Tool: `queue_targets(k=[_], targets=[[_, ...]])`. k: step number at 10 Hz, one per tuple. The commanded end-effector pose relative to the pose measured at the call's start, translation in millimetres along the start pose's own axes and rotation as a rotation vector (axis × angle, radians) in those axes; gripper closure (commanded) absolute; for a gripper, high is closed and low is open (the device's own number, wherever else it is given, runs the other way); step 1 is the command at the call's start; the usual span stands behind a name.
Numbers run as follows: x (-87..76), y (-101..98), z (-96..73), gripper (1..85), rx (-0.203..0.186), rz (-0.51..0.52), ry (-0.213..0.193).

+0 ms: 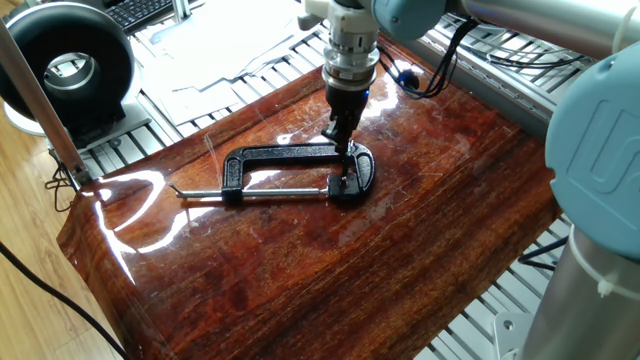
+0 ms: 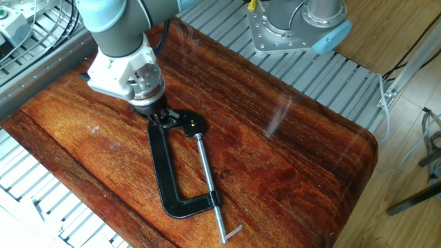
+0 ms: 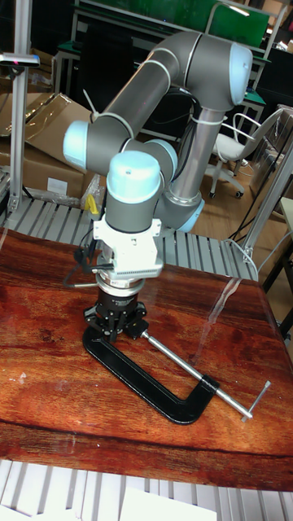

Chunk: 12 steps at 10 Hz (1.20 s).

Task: Turn the hands of a clock

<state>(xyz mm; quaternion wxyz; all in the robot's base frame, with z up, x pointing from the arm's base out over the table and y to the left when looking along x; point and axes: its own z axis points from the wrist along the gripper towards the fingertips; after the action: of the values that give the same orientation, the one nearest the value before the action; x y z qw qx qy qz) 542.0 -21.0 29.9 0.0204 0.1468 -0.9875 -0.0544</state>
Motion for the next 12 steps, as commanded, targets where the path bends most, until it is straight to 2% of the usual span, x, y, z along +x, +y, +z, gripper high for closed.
queue_targets(k=[1,6,7,9,12], targets=[[5.7,-0.6,-4.1,84.7,-0.016,0.007,-0.009],[10.5,-1.4,-5.3,84.7,-0.02,0.006,-0.007],[9.7,1.4,-9.8,84.7,-0.022,0.015,0.008],[-5.5,1.9,-20.2,84.7,0.004,0.015,0.014],[-16.4,-0.2,-5.5,84.7,0.017,-0.015,0.001]])
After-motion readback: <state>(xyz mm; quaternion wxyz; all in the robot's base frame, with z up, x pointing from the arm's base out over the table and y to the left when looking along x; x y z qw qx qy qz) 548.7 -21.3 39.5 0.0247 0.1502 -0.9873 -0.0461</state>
